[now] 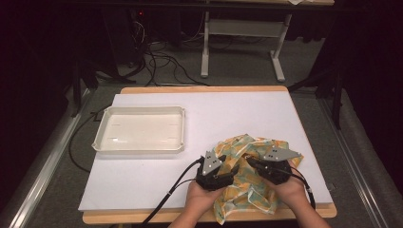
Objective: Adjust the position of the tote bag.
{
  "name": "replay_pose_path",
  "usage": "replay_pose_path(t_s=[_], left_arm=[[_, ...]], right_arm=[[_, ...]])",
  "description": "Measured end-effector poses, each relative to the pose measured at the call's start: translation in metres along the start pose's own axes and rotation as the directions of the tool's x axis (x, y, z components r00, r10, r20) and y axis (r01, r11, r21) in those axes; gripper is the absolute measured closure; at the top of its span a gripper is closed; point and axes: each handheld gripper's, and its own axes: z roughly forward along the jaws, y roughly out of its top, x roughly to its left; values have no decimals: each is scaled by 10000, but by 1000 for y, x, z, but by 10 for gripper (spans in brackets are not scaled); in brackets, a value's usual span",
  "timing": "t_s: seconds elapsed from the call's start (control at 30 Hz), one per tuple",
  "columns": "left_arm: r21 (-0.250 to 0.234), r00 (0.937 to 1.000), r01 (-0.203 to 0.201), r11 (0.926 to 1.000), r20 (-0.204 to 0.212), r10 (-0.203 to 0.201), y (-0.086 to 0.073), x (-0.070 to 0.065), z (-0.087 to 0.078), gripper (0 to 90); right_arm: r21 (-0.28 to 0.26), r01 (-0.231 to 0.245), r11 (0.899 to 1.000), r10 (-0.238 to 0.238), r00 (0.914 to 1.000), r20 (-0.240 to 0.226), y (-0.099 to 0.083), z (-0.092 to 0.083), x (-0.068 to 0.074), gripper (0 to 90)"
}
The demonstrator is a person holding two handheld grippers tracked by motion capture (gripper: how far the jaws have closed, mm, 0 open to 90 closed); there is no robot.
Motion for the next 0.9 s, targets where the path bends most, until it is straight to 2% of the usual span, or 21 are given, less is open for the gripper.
replay_pose_path(t_s=[0.07, 0.13, 0.23, 0.3, 0.43, 0.5, 0.57, 0.6, 0.63, 0.67, 0.7, 0.73, 0.77, 0.83, 0.87, 0.9], left_arm=[[-92, 10000, -52, 9999, -22, 51, 7, -1, 4, 422], [9, 9995, -136, 9999, -294, 136, 12, -2, 12, 422], [654, 9970, -157, 9977, -743, 205, 10, 2, 25, 424], [779, 9955, -72, 9969, -938, 145, 5, 8, 27, 429], [597, 9952, 101, 9982, -973, -43, 6, 12, 25, 431], [783, 9924, -59, 9969, -1221, 155, 6, 14, 25, 446], [921, 9889, 28, 9957, -1480, 109, 0, 21, 25, 480], [921, 9889, 28, 9957, -1480, 109, 0, 21, 25, 508], [931, 9868, 86, 9956, -1619, 66, -3, 23, 24, 524], [954, 9859, 99, 9954, -1672, 62, -5, 25, 23, 535], [954, 9859, 99, 9954, -1672, 62, -5, 25, 23, 537], [925, 9854, 135, 9956, -1701, 25, -7, 26, 21, 539], [1009, 9847, 202, 9947, -1744, -23, -8, 27, 18, 539], [1232, 9834, 140, 9923, -1811, 86, -12, 26, 15, 540], [1373, 9827, 51, 9905, -1842, 205, -15, 26, 13, 538], [1373, 9827, 51, 9905, -1842, 205, -15, 26, 13, 537]], right_arm=[[85, 78, 9999, -74, 9988, -480, -2, 1, 9, 900], [165, 256, 9995, -240, 9958, -887, -4, 3, 18, 900], [404, 605, 9974, -542, 9883, -1423, -8, 7, 30, 900], [488, 599, 9970, -500, 9817, -1837, -10, 8, 33, 900], [782, 843, 9934, -645, 9715, -2281, -16, 13, 42, 900], [715, 918, 9932, -711, 9651, -2522, -16, 15, 43, 900], [463, 802, 9957, -668, 9682, -2412, -14, 11, 44, 900], [463, 802, 9957, -668, 9682, -2412, -14, 11, 44, 900], [67, 843, 9964, -811, 9747, -2081, -11, 2, 40, 900], [-105, 793, 9968, -799, 9798, -1831, -10, -3, 38, 878], [-105, 793, 9968, -799, 9798, -1831, -10, -3, 38, 878], [-572, 564, 9968, -629, 9908, -1196, -8, -12, 31, 864], [-661, 456, 9968, -516, 9944, -920, -7, -15, 29, 858], [-796, 325, 9963, -358, 9986, -397, -5, -19, 21, 845], [-780, 389, 9962, -385, 9992, 72, -4, -19, 18, 843], [-780, 389, 9962, -385, 9992, 72, -4, -19, 18, 843]])
